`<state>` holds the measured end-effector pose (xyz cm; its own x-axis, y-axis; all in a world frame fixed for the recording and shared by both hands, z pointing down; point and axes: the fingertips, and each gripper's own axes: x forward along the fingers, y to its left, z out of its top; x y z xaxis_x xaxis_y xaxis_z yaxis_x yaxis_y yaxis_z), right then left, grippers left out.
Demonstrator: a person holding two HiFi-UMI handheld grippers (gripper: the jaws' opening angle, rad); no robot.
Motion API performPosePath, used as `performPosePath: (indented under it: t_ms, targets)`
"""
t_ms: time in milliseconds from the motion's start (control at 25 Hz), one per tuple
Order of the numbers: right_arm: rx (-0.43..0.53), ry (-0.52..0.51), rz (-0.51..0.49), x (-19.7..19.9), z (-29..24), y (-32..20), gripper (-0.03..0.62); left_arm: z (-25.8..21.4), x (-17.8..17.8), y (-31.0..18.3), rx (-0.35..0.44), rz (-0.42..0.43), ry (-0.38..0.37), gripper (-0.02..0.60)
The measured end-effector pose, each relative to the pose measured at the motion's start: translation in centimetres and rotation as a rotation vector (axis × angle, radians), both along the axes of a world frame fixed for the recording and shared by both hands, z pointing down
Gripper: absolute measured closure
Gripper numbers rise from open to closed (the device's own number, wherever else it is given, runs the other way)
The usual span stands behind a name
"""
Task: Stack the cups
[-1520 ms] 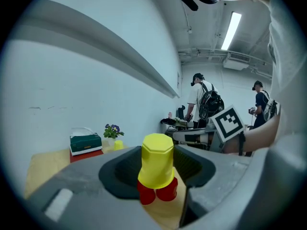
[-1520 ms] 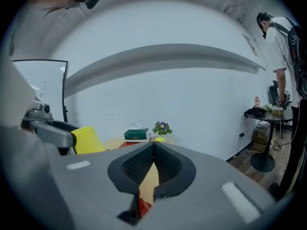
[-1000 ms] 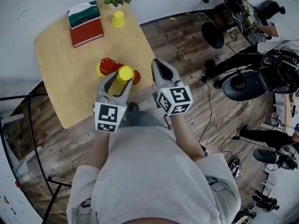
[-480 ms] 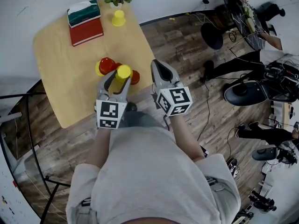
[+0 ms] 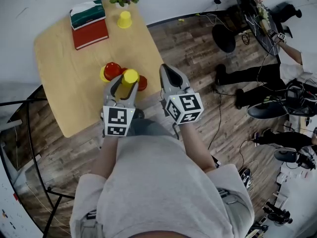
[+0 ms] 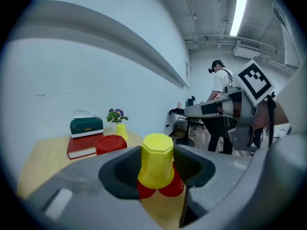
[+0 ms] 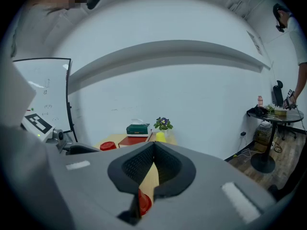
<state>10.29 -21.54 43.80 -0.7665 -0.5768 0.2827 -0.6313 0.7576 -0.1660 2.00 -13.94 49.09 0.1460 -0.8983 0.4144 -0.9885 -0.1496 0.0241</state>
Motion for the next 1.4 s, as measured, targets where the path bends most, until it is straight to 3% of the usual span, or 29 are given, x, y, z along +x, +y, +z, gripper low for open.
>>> performPosePath:
  t_ms: [1000, 1400]
  targets:
    - [-0.007, -0.002, 0.002, 1.0, 0.1, -0.5, 0.592, 0.2, 0.2, -0.3, 0.006, -0.029, -0.014, 0.344]
    - [-0.002, -0.022, -0.021, 0.3, -0.3, -0.5, 0.592, -4.1, -0.5, 0.9, 0.110, -0.055, 0.020, 0.346]
